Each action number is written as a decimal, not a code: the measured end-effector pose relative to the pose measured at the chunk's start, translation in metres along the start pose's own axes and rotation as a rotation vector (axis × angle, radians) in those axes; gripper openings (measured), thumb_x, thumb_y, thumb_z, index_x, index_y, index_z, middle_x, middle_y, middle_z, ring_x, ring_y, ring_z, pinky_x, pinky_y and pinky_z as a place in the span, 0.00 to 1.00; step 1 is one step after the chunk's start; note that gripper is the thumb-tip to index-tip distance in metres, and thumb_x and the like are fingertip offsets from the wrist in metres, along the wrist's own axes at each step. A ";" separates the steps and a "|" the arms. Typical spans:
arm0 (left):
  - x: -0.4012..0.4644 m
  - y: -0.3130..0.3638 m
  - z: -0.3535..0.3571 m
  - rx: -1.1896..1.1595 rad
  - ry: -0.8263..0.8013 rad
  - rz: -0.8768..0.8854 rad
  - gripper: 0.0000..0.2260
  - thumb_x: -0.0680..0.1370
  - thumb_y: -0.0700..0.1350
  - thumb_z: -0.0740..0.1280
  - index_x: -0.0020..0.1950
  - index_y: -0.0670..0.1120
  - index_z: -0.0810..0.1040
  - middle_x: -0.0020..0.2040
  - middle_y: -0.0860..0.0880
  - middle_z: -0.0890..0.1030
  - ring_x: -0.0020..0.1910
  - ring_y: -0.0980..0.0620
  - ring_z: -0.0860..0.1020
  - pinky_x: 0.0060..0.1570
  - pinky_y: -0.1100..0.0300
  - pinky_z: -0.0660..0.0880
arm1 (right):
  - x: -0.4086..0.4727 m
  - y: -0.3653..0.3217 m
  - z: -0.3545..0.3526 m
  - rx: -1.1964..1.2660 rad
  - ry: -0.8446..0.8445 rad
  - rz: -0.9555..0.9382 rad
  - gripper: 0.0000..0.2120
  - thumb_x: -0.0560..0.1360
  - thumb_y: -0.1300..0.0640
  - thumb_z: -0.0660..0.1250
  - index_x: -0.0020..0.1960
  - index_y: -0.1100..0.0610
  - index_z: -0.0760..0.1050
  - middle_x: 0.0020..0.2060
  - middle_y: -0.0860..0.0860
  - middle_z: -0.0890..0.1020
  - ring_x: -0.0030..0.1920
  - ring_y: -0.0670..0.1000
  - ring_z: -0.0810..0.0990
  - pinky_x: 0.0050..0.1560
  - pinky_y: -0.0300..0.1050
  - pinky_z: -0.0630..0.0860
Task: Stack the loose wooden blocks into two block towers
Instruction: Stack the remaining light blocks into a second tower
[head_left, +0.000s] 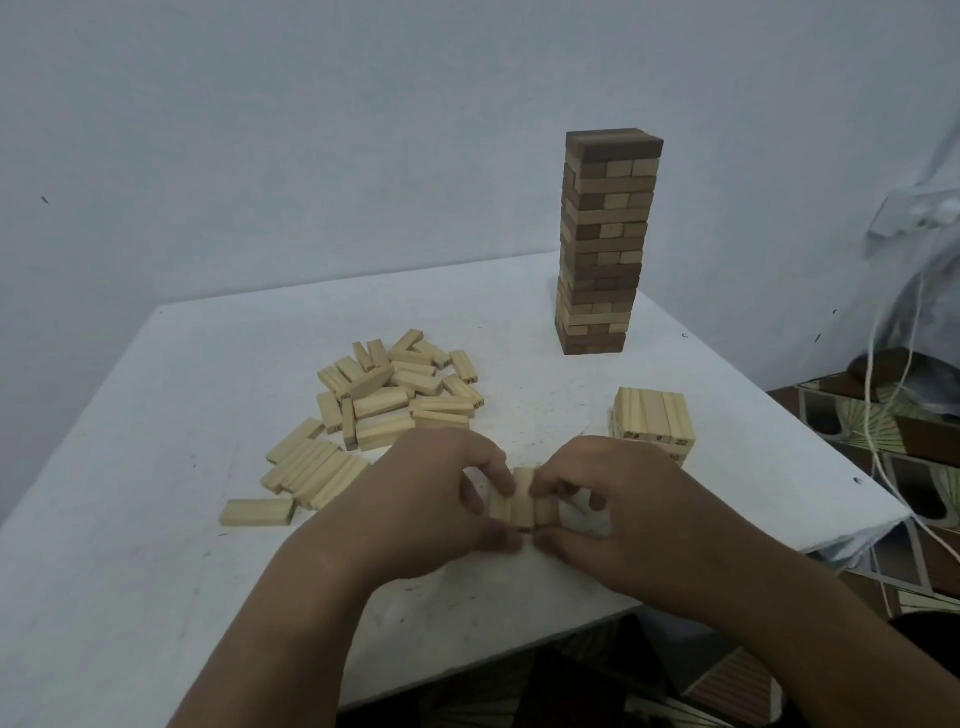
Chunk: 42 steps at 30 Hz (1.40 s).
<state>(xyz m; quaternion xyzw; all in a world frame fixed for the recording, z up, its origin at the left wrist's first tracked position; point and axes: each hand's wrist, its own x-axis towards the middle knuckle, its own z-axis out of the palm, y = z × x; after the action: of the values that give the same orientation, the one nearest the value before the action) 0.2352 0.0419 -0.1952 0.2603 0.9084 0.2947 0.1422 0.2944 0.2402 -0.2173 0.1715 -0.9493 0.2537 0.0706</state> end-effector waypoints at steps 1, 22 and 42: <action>0.000 -0.001 -0.001 0.010 -0.022 0.002 0.15 0.64 0.54 0.80 0.47 0.59 0.81 0.54 0.57 0.81 0.42 0.59 0.80 0.49 0.52 0.79 | 0.001 0.001 0.000 -0.004 -0.006 -0.013 0.11 0.69 0.42 0.70 0.48 0.46 0.80 0.42 0.39 0.77 0.44 0.40 0.75 0.42 0.38 0.74; -0.002 0.002 -0.002 0.036 0.034 -0.006 0.14 0.64 0.54 0.80 0.47 0.59 0.81 0.41 0.56 0.79 0.39 0.57 0.76 0.47 0.53 0.78 | 0.005 -0.001 0.004 -0.011 0.010 -0.046 0.09 0.70 0.49 0.68 0.47 0.48 0.84 0.43 0.42 0.81 0.42 0.41 0.77 0.41 0.38 0.75; 0.000 -0.011 -0.007 0.099 -0.007 0.118 0.20 0.78 0.32 0.64 0.52 0.56 0.86 0.63 0.62 0.79 0.63 0.64 0.74 0.54 0.82 0.65 | 0.005 -0.015 0.016 -0.034 0.097 0.038 0.19 0.66 0.32 0.65 0.40 0.48 0.76 0.38 0.41 0.73 0.40 0.41 0.70 0.37 0.37 0.67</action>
<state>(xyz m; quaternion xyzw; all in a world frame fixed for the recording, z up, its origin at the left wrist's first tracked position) 0.2282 0.0315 -0.1963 0.3212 0.9045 0.2561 0.1148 0.2947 0.2190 -0.2233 0.1397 -0.9520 0.2469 0.1144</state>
